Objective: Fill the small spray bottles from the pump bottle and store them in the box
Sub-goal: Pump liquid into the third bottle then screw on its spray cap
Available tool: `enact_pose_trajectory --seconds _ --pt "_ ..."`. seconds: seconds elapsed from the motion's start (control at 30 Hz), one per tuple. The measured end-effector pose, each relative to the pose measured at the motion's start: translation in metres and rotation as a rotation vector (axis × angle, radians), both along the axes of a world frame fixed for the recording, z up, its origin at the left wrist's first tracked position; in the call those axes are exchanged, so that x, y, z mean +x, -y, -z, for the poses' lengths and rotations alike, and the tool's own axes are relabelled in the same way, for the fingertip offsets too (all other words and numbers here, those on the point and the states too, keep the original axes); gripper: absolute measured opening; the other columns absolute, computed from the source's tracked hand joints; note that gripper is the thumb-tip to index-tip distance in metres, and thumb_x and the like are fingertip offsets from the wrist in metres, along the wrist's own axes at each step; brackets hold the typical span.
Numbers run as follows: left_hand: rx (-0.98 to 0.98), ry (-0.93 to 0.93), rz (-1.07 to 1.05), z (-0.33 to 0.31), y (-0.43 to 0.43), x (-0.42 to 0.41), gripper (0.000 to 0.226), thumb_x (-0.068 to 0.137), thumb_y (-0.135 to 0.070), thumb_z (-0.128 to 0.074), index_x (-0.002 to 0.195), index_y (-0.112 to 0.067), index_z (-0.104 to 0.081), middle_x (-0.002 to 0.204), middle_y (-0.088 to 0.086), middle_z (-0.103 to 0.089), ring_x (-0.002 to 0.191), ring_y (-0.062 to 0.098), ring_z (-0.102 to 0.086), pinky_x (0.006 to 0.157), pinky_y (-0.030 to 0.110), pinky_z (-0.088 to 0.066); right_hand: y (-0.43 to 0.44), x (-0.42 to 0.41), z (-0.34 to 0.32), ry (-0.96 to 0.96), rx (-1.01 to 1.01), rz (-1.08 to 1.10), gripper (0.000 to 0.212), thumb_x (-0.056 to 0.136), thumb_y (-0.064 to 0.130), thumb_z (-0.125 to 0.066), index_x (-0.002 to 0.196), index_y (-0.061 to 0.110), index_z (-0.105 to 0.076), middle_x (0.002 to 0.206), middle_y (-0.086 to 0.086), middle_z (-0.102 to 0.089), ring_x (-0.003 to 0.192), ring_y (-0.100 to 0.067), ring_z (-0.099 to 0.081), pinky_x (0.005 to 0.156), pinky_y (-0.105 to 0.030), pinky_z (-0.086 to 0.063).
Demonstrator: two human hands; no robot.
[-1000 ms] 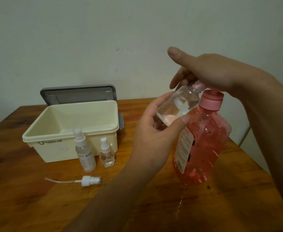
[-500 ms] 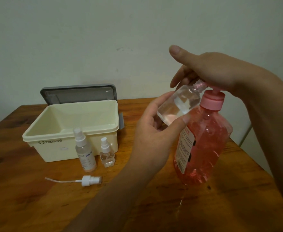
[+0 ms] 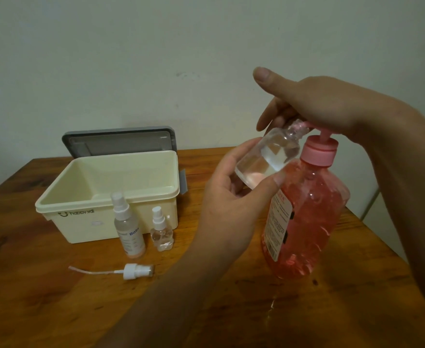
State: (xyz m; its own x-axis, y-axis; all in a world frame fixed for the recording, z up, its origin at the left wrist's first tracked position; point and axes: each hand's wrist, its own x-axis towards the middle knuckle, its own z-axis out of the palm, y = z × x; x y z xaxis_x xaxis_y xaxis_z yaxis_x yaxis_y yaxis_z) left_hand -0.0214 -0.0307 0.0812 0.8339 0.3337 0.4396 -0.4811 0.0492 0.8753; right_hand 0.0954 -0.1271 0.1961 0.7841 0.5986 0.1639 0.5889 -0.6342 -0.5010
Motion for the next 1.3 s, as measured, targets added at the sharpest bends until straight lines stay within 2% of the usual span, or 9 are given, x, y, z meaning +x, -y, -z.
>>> enact_pose_trajectory --seconds 0.13,0.3,0.43,0.6,0.7,0.83,1.0,1.17,1.3 --pt "0.001 -0.010 0.000 -0.002 0.001 0.000 0.043 0.082 -0.011 -0.071 0.110 -0.042 -0.058 0.107 -0.018 -0.068 0.103 0.000 -0.064 0.074 0.013 -0.053 0.000 0.000 0.000 -0.009 0.004 0.001 0.079 0.084 0.082 -0.024 0.086 0.023 -0.077 0.087 0.004 -0.073 0.083 -0.020 -0.067 0.060 -0.029 -0.039" --pt "0.011 -0.014 -0.002 -0.004 0.000 -0.002 0.043 0.081 -0.017 -0.072 0.111 -0.043 -0.056 0.107 -0.020 -0.067 0.103 -0.003 -0.063 0.074 0.012 -0.052 0.002 0.000 -0.005 -0.004 0.048 -0.016 0.082 0.084 0.082 -0.022 0.087 0.022 -0.077 0.089 0.001 -0.075 0.088 -0.022 -0.069 0.068 -0.030 -0.045" --pt "0.010 -0.009 -0.003 -0.002 -0.001 0.001 0.044 0.081 -0.014 -0.072 0.113 -0.040 -0.057 0.108 -0.018 -0.068 0.103 -0.002 -0.063 0.074 0.012 -0.052 0.001 0.001 -0.003 -0.011 0.013 -0.007 0.080 0.085 0.080 -0.022 0.088 0.023 -0.077 0.090 0.002 -0.074 0.085 -0.020 -0.068 0.064 -0.029 -0.042" --pt "0.013 -0.017 -0.011 -0.001 -0.001 0.000 0.044 0.082 -0.012 -0.071 0.113 -0.040 -0.058 0.110 -0.014 -0.068 0.103 0.002 -0.064 0.072 0.013 -0.052 -0.001 0.004 0.003 -0.015 0.002 -0.024 0.080 0.082 0.083 -0.023 0.087 0.025 -0.078 0.086 0.007 -0.073 0.085 -0.015 -0.068 0.074 -0.031 -0.044" --pt "0.019 -0.019 -0.004 -0.001 -0.001 -0.001 0.045 0.081 -0.014 -0.072 0.115 -0.039 -0.058 0.110 -0.015 -0.068 0.103 0.001 -0.064 0.073 0.013 -0.053 0.000 0.004 0.003 -0.026 0.031 -0.025 0.081 0.083 0.082 -0.023 0.086 0.023 -0.078 0.084 0.006 -0.074 0.084 -0.015 -0.068 0.071 -0.030 -0.043" --pt "0.023 -0.015 -0.008 -0.004 0.000 -0.002 0.044 0.080 -0.018 -0.072 0.113 -0.043 -0.056 0.112 -0.017 -0.066 0.106 -0.001 -0.062 0.074 0.012 -0.052 0.003 0.003 -0.004 -0.015 0.070 -0.037 0.083 0.084 0.082 -0.021 0.087 0.022 -0.077 0.090 0.002 -0.075 0.087 -0.020 -0.069 0.076 -0.033 -0.048" --pt "0.021 -0.013 -0.020 -0.001 0.000 0.000 0.045 0.082 -0.012 -0.072 0.113 -0.042 -0.057 0.107 -0.019 -0.067 0.100 -0.003 -0.063 0.072 0.011 -0.052 0.000 0.004 0.001 0.006 0.016 -0.022 0.083 0.084 0.083 -0.021 0.084 0.022 -0.078 0.086 0.002 -0.074 0.083 -0.020 -0.069 0.069 -0.031 -0.044" --pt "0.010 -0.005 -0.007 0.000 0.000 0.000 0.044 0.082 -0.010 -0.071 0.109 -0.041 -0.058 0.099 -0.025 -0.069 0.097 -0.005 -0.064 0.070 0.009 -0.051 0.000 0.006 0.005 -0.013 0.024 -0.028 0.082 0.083 0.083 -0.023 0.085 0.023 -0.078 0.083 0.003 -0.075 0.084 -0.017 -0.070 0.076 -0.031 -0.047" --pt "0.002 -0.007 0.000 -0.001 0.001 -0.001 0.043 0.082 -0.012 -0.071 0.108 -0.044 -0.057 0.098 -0.027 -0.068 0.099 -0.006 -0.063 0.068 0.009 -0.051 0.000 0.005 -0.002 -0.001 0.041 -0.027 0.084 0.083 0.084 -0.022 0.086 0.021 -0.078 0.089 0.000 -0.076 0.090 -0.024 -0.070 0.083 -0.036 -0.050"
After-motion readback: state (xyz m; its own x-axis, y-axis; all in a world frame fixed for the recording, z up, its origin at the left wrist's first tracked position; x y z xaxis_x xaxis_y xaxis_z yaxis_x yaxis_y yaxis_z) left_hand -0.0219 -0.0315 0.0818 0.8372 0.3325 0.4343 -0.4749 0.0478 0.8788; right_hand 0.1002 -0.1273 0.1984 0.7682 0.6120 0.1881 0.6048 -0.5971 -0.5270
